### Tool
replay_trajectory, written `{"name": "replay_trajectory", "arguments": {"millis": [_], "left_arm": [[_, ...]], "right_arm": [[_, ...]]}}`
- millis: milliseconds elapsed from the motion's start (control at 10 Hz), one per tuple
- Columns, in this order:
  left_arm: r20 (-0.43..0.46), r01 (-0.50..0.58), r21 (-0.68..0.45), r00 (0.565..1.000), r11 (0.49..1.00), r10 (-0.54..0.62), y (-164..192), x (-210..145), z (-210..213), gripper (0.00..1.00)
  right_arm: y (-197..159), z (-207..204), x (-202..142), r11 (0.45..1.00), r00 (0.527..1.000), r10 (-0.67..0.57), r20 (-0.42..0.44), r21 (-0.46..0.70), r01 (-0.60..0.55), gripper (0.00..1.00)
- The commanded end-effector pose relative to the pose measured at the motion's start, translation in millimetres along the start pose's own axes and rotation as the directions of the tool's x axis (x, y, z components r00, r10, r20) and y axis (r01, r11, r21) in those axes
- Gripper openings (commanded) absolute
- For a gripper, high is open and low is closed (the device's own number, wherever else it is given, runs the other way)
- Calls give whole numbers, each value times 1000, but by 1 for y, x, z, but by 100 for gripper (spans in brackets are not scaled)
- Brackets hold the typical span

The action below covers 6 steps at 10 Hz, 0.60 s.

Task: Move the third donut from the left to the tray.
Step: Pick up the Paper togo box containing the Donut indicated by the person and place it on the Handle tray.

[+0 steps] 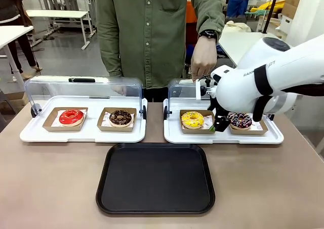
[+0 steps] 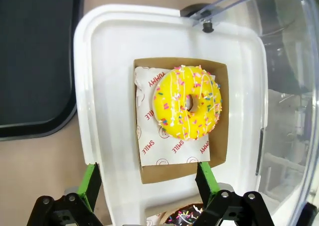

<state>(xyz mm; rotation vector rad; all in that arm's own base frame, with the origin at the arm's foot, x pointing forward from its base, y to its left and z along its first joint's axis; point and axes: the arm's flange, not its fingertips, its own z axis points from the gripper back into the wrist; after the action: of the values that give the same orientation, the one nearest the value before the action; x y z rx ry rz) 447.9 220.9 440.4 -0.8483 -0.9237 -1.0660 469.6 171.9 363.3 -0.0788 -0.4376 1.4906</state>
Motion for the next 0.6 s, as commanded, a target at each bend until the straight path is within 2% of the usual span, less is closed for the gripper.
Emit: {"name": "replay_trajectory", "arguments": {"millis": [0,100,500], "left_arm": [[-4,-1,-4,1000,1000,1,-1,1,0,100],[-4,-1,-4,1000,1000,1,-1,1,0,100],[-4,-1,-4,1000,1000,1,-1,1,0,100]], "right_arm": [[-7,0,9,998,999,-48,-13,-42,47,100],[0,0,0,1000,1000,0,0,0,0,100],[2,-17,-2,999,999,21,-35,-38,-22,100]]}}
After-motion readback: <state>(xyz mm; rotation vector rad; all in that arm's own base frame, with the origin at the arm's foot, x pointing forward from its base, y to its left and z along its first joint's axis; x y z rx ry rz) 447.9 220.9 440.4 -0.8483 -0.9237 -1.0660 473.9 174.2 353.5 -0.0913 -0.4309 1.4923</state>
